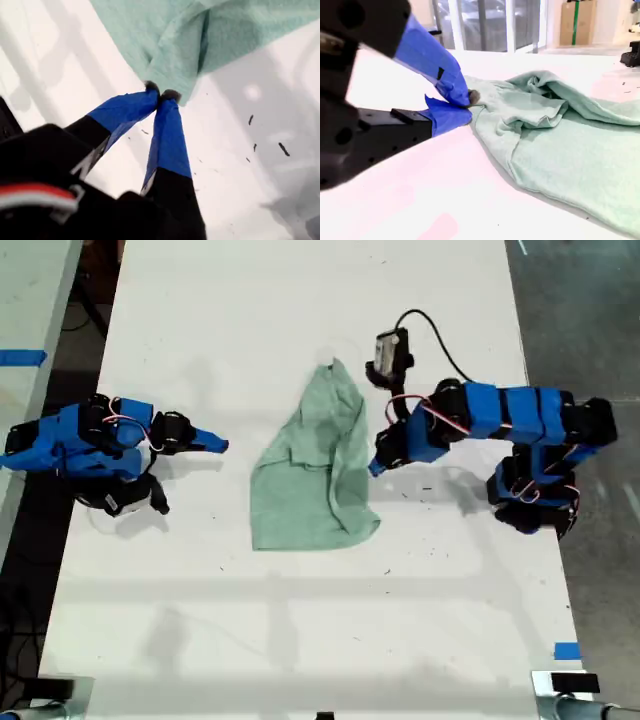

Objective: Fold t shirt

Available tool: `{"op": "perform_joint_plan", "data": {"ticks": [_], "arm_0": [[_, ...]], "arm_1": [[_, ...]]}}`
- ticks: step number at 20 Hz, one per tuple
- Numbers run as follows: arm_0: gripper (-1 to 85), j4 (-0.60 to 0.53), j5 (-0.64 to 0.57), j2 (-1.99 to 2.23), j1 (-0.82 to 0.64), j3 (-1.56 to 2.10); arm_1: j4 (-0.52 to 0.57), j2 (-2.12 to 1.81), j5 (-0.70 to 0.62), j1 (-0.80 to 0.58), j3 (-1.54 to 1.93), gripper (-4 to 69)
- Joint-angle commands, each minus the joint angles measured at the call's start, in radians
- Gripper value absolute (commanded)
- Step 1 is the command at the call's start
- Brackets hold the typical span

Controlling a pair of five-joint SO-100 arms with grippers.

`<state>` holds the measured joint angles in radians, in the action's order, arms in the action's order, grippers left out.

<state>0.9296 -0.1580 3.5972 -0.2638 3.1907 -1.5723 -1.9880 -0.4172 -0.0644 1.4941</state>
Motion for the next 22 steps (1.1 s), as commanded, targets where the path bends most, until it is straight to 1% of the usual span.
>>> {"op": "perform_joint_plan", "data": {"ticks": [1,3,4,5,6,8,9,10,11,12,13,14,17,19,22], "arm_0": [[-0.1,0.002,0.015,0.008,0.006,0.012],[-0.1,0.002,0.015,0.008,0.006,0.012],[0.0,0.017,0.057,0.008,-0.002,0.012],[0.1,0.114,0.244,0.008,-0.038,0.015],[0.0,0.137,0.311,0.008,-0.078,0.017],[0.8,0.137,0.301,0.008,-0.071,0.011],[1.5,0.137,0.298,0.008,-0.06,0.011],[3.7,0.137,0.285,0.008,-0.044,0.014],[6.2,0.137,0.278,0.008,-0.02,0.017],[9.0,0.137,0.275,0.008,0.008,0.018],[11.7,0.137,0.278,0.008,0.055,0.015],[12.0,0.137,0.275,0.008,0.107,0.012],[12.0,0.135,0.273,0.008,0.21,0.025],[12.0,0.135,0.273,0.008,0.242,0.025],[12.0,0.135,0.273,0.008,0.247,0.025]], "arm_1": [[0.043,-0.373,0.028,-0.012,0.339,1.7],[0.098,-0.592,0.051,-0.008,0.612,1.7],[0.135,-0.701,0.051,-0.003,0.742,1.7],[0.176,-0.811,0.054,0.002,0.868,1.7],[0.229,-0.914,0.043,0.003,0.996,1.7],[0.268,-1.072,0.041,0.006,1.206,1.7],[0.268,-1.173,0.034,0.002,1.292,1.7],[0.239,-1.319,0.018,-0.006,1.371,1.7],[0.163,-1.52,0.003,-0.025,1.447,1.7],[0.127,-1.523,0.012,-0.038,1.477,1.6],[0.146,-1.522,0.006,-0.044,1.517,1.6],[0.183,-1.522,-0.006,-0.046,1.557,1.6],[0.172,-1.523,0.008,-0.034,1.575,1.6],[0.172,-1.523,0.012,-0.032,1.577,1.6],[0.172,-1.523,0.018,-0.028,1.577,1.6]]}}
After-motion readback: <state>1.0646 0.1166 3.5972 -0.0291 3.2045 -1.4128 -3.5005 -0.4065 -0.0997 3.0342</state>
